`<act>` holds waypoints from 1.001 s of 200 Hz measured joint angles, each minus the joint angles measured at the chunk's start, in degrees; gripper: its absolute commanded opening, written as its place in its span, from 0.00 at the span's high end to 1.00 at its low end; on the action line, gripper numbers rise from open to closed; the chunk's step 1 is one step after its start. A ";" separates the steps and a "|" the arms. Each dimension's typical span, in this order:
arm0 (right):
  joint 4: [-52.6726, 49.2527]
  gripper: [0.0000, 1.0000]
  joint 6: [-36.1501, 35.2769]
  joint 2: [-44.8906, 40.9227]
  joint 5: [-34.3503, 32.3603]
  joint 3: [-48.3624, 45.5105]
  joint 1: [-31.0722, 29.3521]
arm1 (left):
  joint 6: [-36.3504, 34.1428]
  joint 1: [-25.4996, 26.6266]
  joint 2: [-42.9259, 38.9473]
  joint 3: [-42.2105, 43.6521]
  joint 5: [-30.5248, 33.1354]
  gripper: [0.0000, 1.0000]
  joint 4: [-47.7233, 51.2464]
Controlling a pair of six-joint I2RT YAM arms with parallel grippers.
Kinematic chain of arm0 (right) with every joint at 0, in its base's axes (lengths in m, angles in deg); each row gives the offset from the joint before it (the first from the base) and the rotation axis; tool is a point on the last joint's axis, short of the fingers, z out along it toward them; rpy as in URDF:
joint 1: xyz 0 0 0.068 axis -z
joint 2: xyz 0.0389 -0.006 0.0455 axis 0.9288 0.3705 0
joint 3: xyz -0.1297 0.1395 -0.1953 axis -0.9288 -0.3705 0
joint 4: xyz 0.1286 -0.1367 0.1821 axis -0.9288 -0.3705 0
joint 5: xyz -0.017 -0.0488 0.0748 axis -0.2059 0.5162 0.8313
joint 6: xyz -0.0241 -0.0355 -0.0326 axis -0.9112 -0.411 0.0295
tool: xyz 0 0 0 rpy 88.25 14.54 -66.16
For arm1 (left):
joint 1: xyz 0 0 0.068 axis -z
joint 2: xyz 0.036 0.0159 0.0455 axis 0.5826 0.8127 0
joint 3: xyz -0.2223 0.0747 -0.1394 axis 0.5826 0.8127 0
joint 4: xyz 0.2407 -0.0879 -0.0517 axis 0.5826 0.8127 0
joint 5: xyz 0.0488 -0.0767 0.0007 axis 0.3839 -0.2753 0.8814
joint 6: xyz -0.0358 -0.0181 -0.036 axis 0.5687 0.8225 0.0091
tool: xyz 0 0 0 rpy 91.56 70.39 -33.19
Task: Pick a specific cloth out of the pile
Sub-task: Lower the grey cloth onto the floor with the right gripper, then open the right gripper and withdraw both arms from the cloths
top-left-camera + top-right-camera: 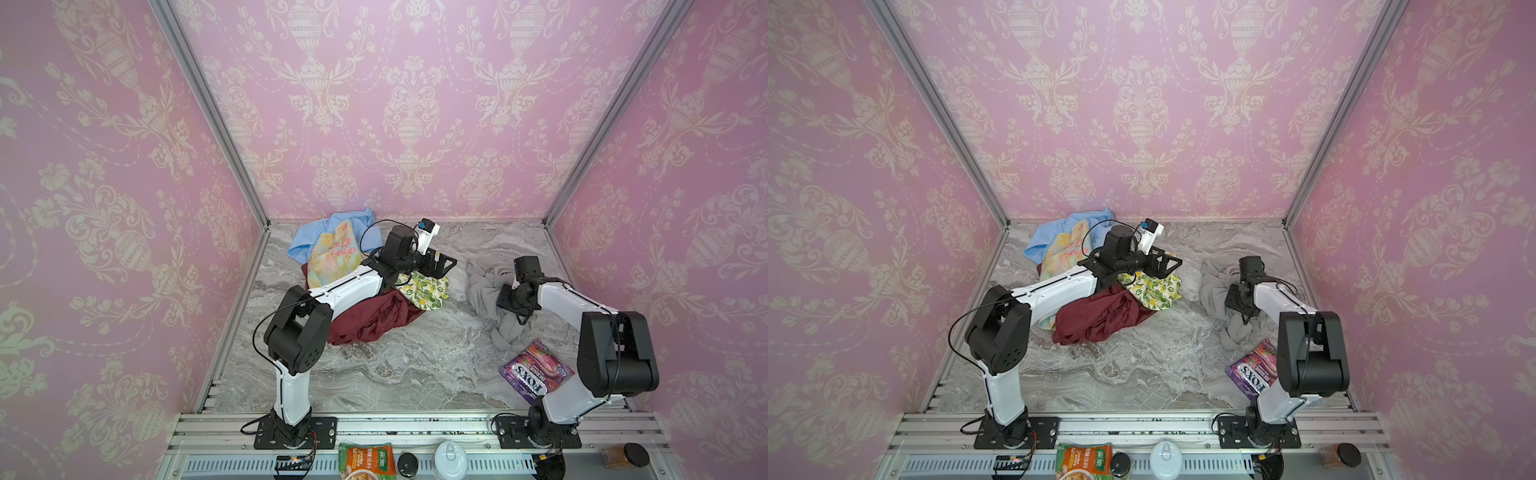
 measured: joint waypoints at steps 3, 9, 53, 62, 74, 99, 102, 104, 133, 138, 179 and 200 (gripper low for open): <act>0.24 0.40 0.31 0.74 0.04 0.55 0.07 | 0.09 -0.04 -0.02 0.07 0.00 0.05 -0.09; 0.48 0.39 0.26 1.75 0.00 1.51 0.22 | 0.31 -0.17 -0.11 0.28 0.00 0.04 -0.24; 0.83 0.36 0.17 9.40 0.57 10.34 2.40 | 1.92 -2.56 -3.04 2.80 0.00 0.04 -0.76; 0.33 0.36 0.11 10.51 0.52 12.07 2.95 | 1.95 -3.04 -3.98 3.19 0.02 0.04 -0.76; -0.57 0.35 -0.31 12.35 0.50 14.86 3.76 | 1.95 -3.72 -5.25 3.52 0.15 0.04 -0.83; -2.95 0.35 -1.73 16.87 0.46 21.57 5.79 | 1.95 -4.81 -6.97 4.02 0.37 0.04 -1.44; -3.08 0.35 -1.92 17.29 0.46 22.18 6.05 | 1.95 -4.83 -7.06 4.07 0.37 0.04 -1.49; -3.19 0.35 -2.14 17.73 0.48 22.77 6.32 | 1.95 -4.87 -7.08 4.11 0.42 0.04 -1.57; -5.51 0.34 -3.74 21.16 0.46 28.33 9.22 | 1.95 -5.46 -7.17 4.68 0.44 0.04 -1.62; -5.97 0.34 -3.98 21.73 0.44 29.22 9.73 | 1.95 -5.51 -7.17 4.79 0.44 0.04 -1.60; -7.61 0.29 -6.19 24.17 0.44 33.75 12.52 | 1.70 -5.97 -7.17 4.92 1.73 0.03 -0.55; -7.48 0.21 -7.04 23.45 0.50 33.64 12.87 | 1.05 -6.27 -7.48 4.92 3.17 0.01 1.42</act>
